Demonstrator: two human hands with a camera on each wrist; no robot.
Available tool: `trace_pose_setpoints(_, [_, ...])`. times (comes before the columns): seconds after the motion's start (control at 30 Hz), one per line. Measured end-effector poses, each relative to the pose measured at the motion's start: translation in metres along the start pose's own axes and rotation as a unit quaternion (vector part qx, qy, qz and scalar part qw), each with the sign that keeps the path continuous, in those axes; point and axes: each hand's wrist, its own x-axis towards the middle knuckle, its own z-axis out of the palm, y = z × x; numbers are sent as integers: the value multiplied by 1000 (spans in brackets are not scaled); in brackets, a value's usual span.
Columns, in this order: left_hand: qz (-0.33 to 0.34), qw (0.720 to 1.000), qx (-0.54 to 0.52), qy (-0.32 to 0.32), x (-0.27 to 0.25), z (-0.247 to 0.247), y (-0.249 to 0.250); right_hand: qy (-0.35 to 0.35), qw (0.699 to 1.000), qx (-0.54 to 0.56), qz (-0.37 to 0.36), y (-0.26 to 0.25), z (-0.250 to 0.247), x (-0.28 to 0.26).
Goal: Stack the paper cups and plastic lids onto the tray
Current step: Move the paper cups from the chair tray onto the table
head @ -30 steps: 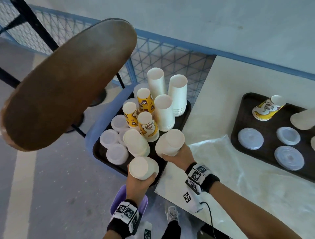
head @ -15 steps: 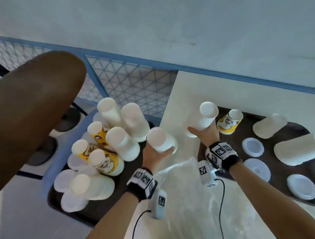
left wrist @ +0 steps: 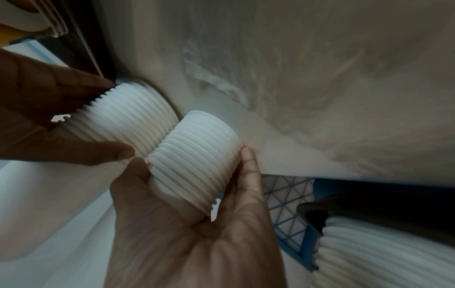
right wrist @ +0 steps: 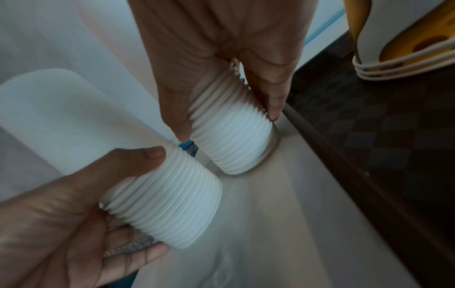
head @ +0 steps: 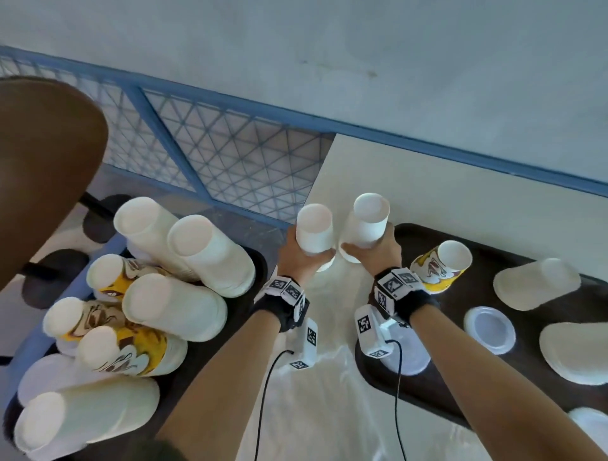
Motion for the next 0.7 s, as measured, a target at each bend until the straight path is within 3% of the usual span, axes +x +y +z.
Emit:
trace_pose_setpoints(0.13, [-8, 1000, 4, -4, -3, 3, -8, -19, 1000, 3, 6, 5, 2, -1])
trace_pose_setpoints(0.23, [23, 1000, -17, -10, -17, -7, -12, -27, 1000, 13, -9, 7, -1, -12])
trace_pose_setpoints(0.47, [84, 996, -1, 0, -121, -65, -48, 1, 995, 32, -98, 41, 11, -102])
trace_pose_setpoints(0.6, [30, 999, 27, 31, -187, -106, -100, -107, 978, 26, -180, 40, 57, -161])
trace_pose_setpoints(0.7, [-38, 991, 22, 129, -227, -141, -141, -161, 961, 14, -222, 22, 92, -187])
